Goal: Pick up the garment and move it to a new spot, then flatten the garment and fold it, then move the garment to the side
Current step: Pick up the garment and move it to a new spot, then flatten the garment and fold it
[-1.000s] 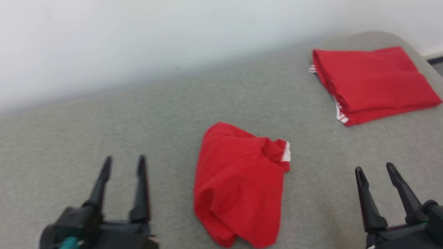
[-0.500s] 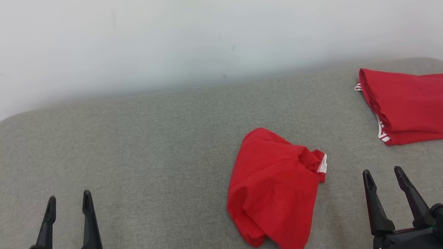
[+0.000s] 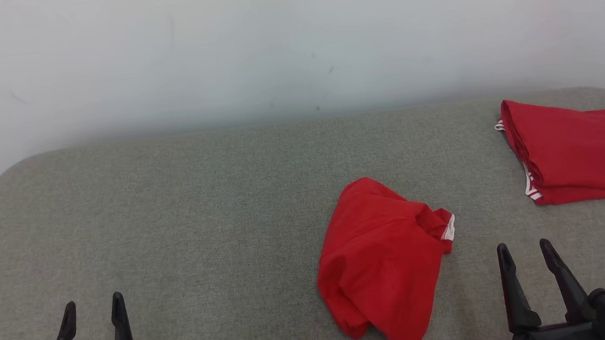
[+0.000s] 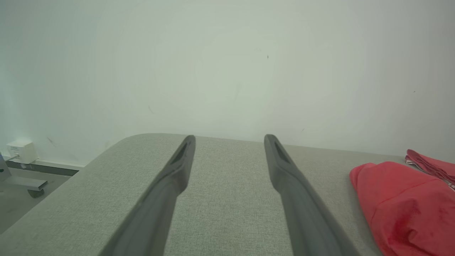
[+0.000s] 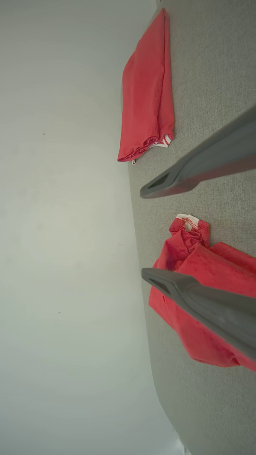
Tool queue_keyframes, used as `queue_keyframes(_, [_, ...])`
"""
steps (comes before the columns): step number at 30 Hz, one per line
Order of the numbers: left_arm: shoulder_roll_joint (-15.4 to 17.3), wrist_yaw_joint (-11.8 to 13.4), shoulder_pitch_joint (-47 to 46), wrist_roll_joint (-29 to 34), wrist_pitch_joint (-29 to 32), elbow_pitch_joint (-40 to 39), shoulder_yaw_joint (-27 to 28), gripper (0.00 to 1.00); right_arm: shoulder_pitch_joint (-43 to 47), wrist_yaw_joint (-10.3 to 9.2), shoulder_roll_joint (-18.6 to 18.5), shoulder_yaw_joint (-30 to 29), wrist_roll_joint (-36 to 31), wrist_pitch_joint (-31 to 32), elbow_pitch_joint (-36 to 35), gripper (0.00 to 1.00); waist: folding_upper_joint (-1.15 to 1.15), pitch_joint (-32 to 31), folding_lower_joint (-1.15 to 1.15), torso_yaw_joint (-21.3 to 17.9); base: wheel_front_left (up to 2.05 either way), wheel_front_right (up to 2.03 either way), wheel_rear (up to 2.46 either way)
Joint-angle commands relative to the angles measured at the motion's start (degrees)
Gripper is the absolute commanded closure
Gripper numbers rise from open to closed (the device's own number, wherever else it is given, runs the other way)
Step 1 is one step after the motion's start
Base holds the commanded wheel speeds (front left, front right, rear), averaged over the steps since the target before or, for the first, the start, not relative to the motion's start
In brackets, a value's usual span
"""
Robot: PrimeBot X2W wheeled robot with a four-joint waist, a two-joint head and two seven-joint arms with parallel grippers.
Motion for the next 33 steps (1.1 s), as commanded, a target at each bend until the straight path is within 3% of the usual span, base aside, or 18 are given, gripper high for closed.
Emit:
queue_keyframes(1, [-0.45,-0.22,0.77,0.67,-0.17,-0.25,0.36,0.0,0.64,-0.1,0.02,-0.02,0.56,0.02,0.04,0.0,0.0,0.0,0.0,-0.02,0.0,0.0,0.0])
queue_keyframes(33, [-3.95,-3.82,1.15,4.49,-0.18,1.88,4.1,0.0,1.34,-0.11,0.03,0.07,0.75,0.42,0.55,0.0,0.0,-0.03,0.0,-0.4,0.0,0.0,0.0])
